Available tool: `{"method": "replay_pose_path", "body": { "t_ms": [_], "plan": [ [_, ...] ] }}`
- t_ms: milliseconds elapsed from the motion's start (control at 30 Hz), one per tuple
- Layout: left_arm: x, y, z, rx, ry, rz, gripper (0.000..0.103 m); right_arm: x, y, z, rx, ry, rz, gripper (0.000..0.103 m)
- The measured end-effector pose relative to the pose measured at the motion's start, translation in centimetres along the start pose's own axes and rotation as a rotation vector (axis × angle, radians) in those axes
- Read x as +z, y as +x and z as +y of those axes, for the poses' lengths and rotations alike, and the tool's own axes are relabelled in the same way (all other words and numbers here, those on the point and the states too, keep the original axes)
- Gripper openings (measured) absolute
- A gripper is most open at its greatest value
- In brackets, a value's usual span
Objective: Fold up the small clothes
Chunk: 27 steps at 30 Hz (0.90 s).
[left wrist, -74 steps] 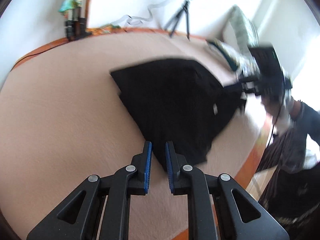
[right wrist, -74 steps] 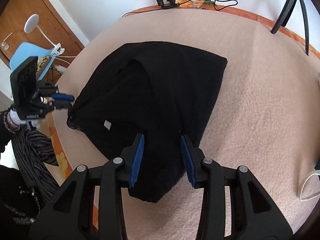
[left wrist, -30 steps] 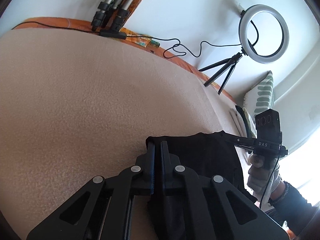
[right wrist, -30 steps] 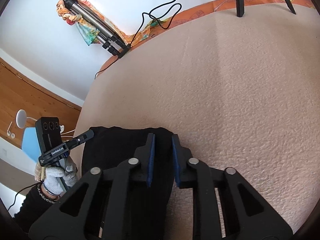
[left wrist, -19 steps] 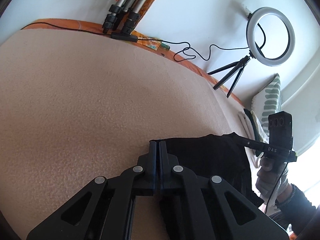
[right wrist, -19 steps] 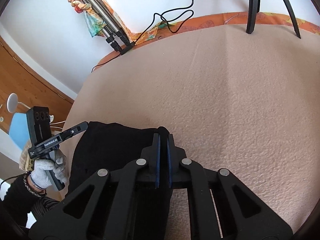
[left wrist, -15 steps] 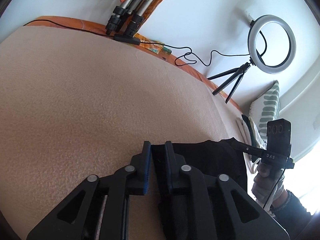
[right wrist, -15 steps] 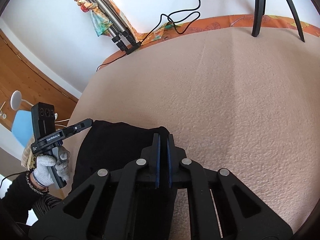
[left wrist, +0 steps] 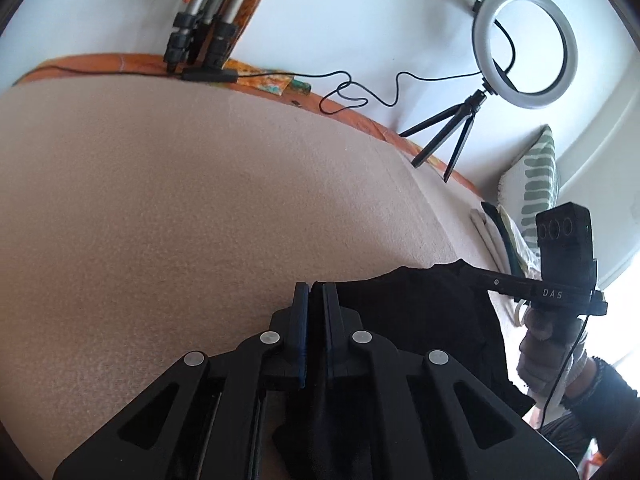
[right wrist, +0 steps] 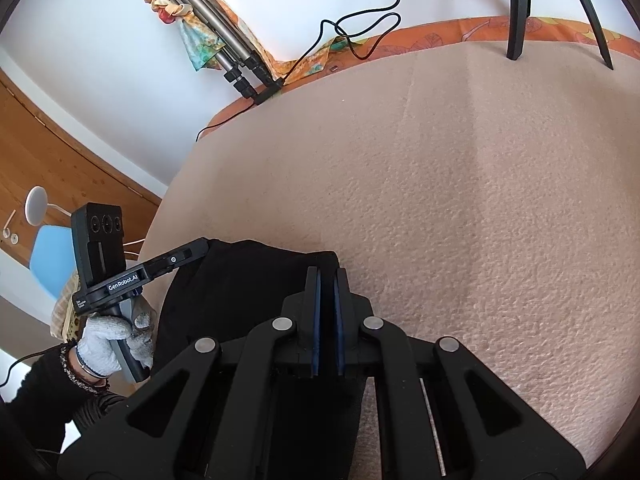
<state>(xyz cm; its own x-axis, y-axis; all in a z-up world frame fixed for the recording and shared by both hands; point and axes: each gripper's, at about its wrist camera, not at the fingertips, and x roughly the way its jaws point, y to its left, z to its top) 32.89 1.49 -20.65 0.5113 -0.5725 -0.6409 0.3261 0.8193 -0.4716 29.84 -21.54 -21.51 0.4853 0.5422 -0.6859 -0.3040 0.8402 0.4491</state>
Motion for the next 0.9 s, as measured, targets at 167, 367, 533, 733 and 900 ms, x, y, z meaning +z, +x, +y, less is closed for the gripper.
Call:
{"method": "replay_pose_path", "body": {
  "t_ms": [167,367,533,733,900],
  "plan": [
    [-0.2,0.2,0.9,0.086,0.014,0.019,0.005,0.2,-0.6,-0.6,-0.093,-0.030,-0.028,0.007],
    [0.0,0.0,0.0,0.122,0.078,0.000,0.007,0.0,0.1,-0.7,-0.156,-0.058,0.004,0.007],
    [0.8,-1.6,0.5,0.146,0.046,-0.026,0.009,0.8,-2.0,0.4,-0.233,-0.071,-0.038,0.009],
    [0.3,-3.1,-3.6,-0.026,0.126,-0.038,0.009,0.0,-1.9,4.7,-0.089,-0.192,-0.028,0.009],
    [-1.6,-0.3,-7.0,-0.095,0.225,0.097,0.009,-1.6,1.1,7.6,-0.073,-0.302,0.063,0.009]
  ]
}}
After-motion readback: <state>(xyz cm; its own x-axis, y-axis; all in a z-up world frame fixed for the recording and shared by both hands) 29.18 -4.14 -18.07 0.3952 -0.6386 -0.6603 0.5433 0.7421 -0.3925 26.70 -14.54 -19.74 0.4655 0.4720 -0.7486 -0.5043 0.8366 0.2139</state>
